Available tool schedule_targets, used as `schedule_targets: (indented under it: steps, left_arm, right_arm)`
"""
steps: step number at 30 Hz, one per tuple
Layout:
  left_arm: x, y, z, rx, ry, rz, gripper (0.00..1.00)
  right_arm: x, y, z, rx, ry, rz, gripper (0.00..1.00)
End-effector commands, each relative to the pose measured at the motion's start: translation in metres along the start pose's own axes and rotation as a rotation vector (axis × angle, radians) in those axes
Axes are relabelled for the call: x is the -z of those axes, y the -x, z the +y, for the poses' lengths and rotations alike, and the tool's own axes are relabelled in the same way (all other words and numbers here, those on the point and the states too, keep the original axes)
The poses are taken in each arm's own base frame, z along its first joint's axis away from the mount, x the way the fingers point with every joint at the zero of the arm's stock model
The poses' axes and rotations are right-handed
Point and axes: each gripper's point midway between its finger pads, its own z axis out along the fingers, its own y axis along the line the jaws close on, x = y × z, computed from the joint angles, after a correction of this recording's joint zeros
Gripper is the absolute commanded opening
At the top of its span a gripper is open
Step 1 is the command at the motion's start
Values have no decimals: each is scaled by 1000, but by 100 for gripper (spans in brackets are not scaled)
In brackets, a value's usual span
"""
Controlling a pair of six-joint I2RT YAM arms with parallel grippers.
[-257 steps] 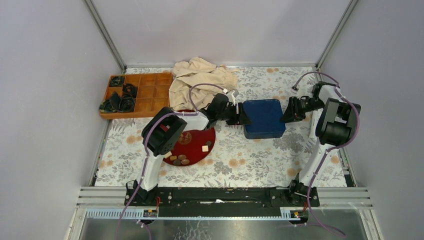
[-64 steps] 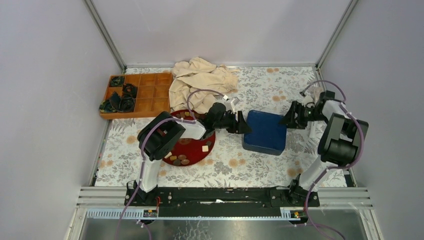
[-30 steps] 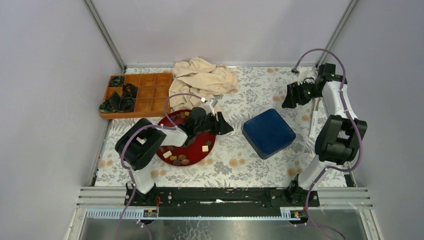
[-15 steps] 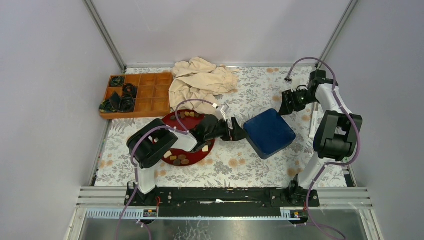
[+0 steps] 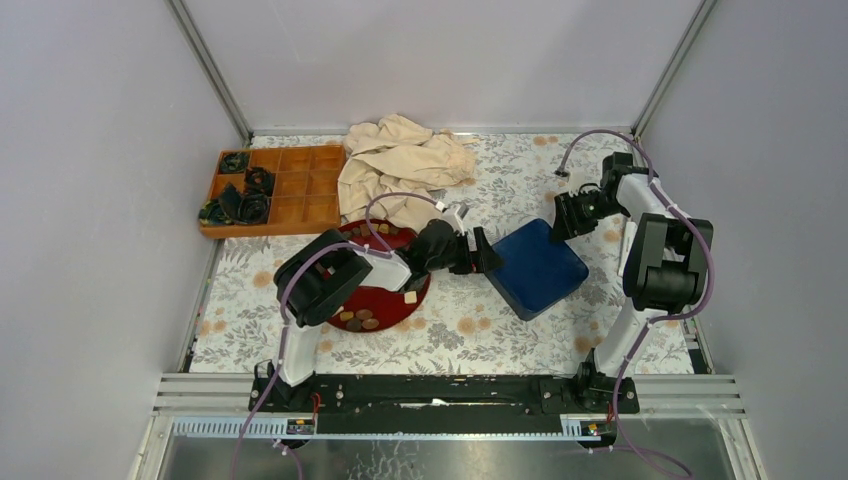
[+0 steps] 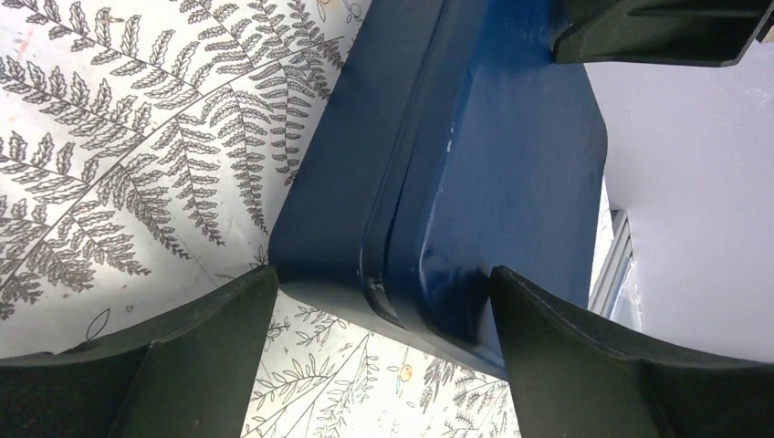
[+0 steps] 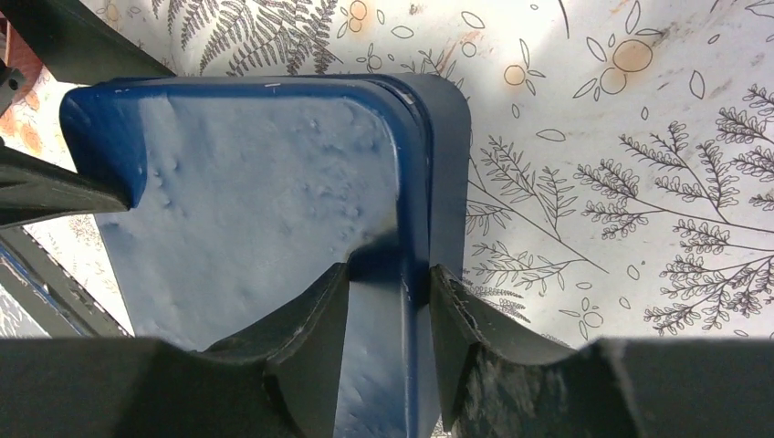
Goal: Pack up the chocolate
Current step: Close the box lid on the packing box.
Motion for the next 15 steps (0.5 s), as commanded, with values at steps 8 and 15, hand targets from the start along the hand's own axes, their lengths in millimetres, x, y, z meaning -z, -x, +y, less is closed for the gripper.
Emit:
schedule_targets:
  steps: [8, 15]
  left_arm:
    - [-14, -11, 12, -17, 58, 68, 49]
    - [-13, -30, 28, 15, 68, 114, 37]
  right_arm:
    - [-15, -4, 17, -24, 41, 1, 41]
    - [-9, 1, 15, -8, 13, -8, 48]
